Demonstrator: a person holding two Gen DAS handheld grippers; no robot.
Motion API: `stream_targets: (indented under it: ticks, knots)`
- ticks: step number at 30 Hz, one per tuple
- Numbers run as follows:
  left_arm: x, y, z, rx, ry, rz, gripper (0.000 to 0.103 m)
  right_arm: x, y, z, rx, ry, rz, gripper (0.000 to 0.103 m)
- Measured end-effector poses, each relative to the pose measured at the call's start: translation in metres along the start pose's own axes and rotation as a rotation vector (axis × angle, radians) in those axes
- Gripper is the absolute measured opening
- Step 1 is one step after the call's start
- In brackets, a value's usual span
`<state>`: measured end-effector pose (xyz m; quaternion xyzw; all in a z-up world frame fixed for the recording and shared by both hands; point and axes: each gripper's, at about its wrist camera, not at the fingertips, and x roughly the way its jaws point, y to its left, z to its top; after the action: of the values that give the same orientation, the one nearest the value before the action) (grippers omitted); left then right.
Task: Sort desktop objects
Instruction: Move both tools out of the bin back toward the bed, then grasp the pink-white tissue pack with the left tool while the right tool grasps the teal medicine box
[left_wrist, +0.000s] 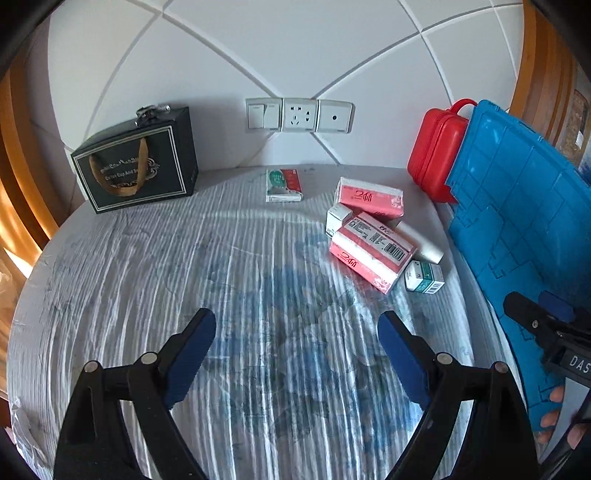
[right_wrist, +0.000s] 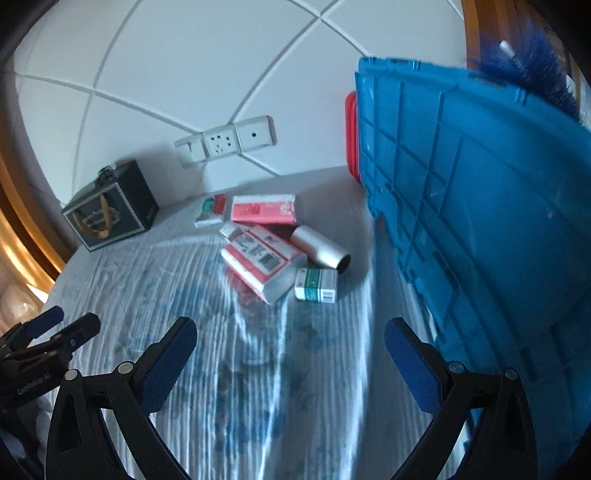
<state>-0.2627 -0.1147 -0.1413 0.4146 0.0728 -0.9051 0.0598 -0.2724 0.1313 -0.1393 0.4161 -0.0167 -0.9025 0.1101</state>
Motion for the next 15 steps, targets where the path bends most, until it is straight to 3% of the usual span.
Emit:
stream_targets:
  ticks: [8,15]
  knots:
    - [0.107,-0.003,0.011,0.007,0.118,0.006,0.090,0.110,-0.009,0.023,-0.033,0.093,-0.112,0.103]
    - [0.167,-0.017,0.021,0.047,0.142,0.014,0.090,0.184,-0.009,0.037,-0.143,0.126,-0.251,0.103]
